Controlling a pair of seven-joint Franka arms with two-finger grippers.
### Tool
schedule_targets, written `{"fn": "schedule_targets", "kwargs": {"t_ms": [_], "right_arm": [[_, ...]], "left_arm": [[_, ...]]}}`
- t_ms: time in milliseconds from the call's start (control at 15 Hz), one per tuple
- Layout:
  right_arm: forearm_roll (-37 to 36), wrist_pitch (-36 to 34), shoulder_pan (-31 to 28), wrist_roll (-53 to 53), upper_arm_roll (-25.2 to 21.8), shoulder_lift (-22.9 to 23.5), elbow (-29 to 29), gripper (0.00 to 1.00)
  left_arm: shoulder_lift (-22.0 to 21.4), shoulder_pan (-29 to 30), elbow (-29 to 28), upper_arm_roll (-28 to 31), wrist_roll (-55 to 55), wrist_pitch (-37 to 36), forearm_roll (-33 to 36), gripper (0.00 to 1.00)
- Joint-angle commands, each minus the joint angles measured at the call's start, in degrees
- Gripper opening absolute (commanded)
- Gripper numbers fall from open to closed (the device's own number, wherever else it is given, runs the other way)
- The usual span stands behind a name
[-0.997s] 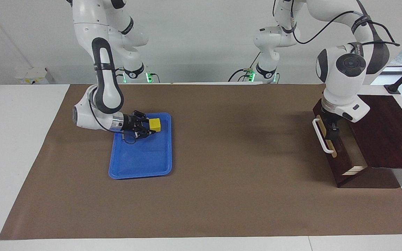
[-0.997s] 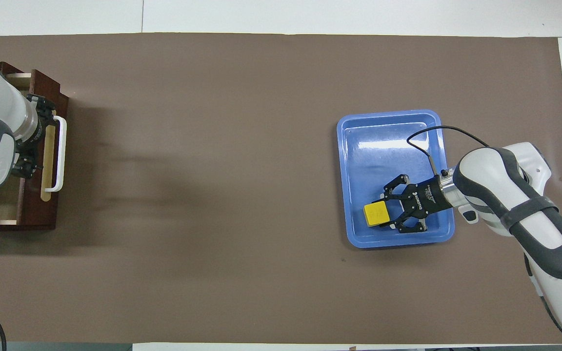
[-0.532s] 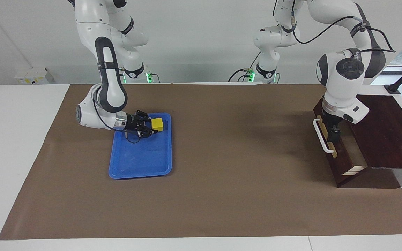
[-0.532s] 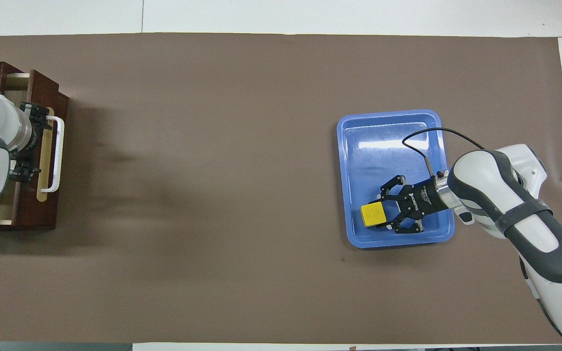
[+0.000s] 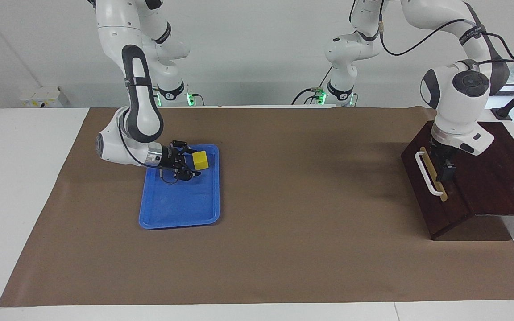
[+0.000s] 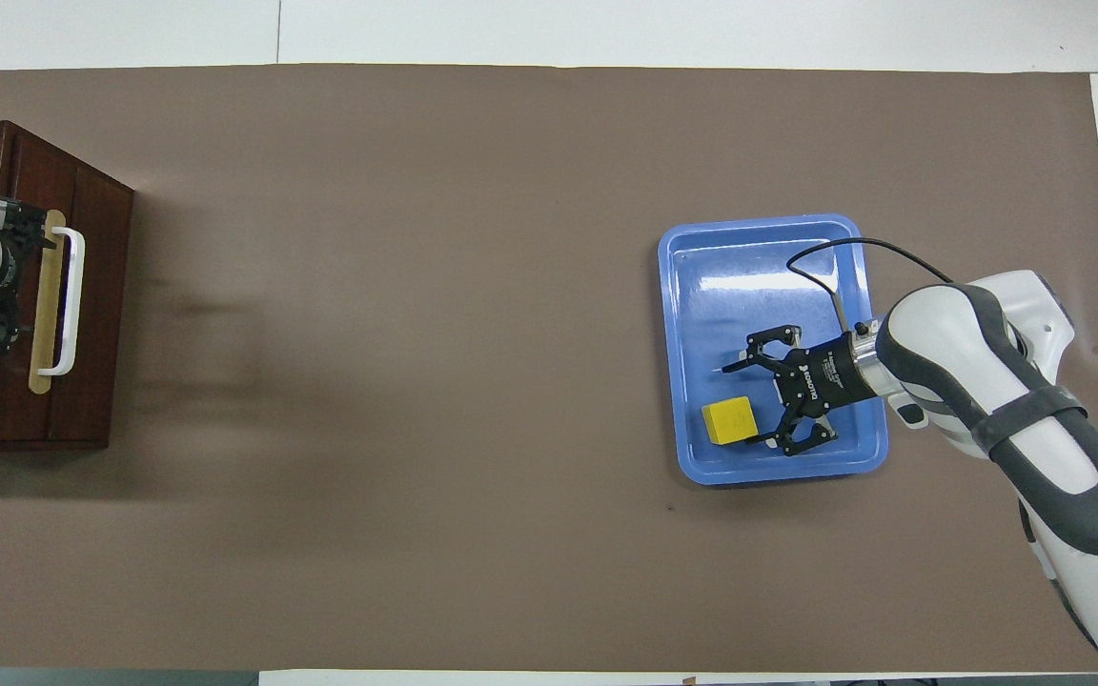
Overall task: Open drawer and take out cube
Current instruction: 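Open the right gripper and release the cube in the tray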
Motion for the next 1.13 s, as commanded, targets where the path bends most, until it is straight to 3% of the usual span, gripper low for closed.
{"fn": "schedule_targets", "kwargs": {"t_ms": [0, 199, 465, 665, 864, 1064], "right_arm": [[-1.2, 0.3, 0.1, 1.8, 0.0, -2.2, 3.1, 1.00], [-10.8, 0.1, 0.1, 1.6, 0.2, -5.1, 6.8, 1.00], [-22.0, -6.7, 0.0, -2.0, 0.3, -5.3, 16.0, 1.00], [-30.0, -10.5, 0.0, -11.8, 0.3, -5.6, 20.8, 1.00], [-37.4, -13.9, -0.3, -20.7, 0.3, -5.6, 25.1, 1.00], [-39.1, -16.2, -1.1, -30.4, 0.1, -7.3, 26.5, 1.00]], "left_arm": [[-1.1, -0.8, -0.6, -0.3, 0.7, 0.4, 1.3, 1.00], [-0.5, -3.6, 4.7, -0.9, 2.4, -5.7, -0.9, 1.00], [-0.6, -9.0, 11.7, -1.1, 11.1, -12.4, -12.4, 1.00], [-1.1, -10.6, 18.8, -1.3, 18.6, -19.5, -19.7, 1.00], [-1.4, -11.3, 22.1, -2.4, 27.4, -25.7, -20.6, 1.00], [-1.9, -10.8, 24.1, -2.5, 43.8, -30.4, -20.7, 1.00]]}}
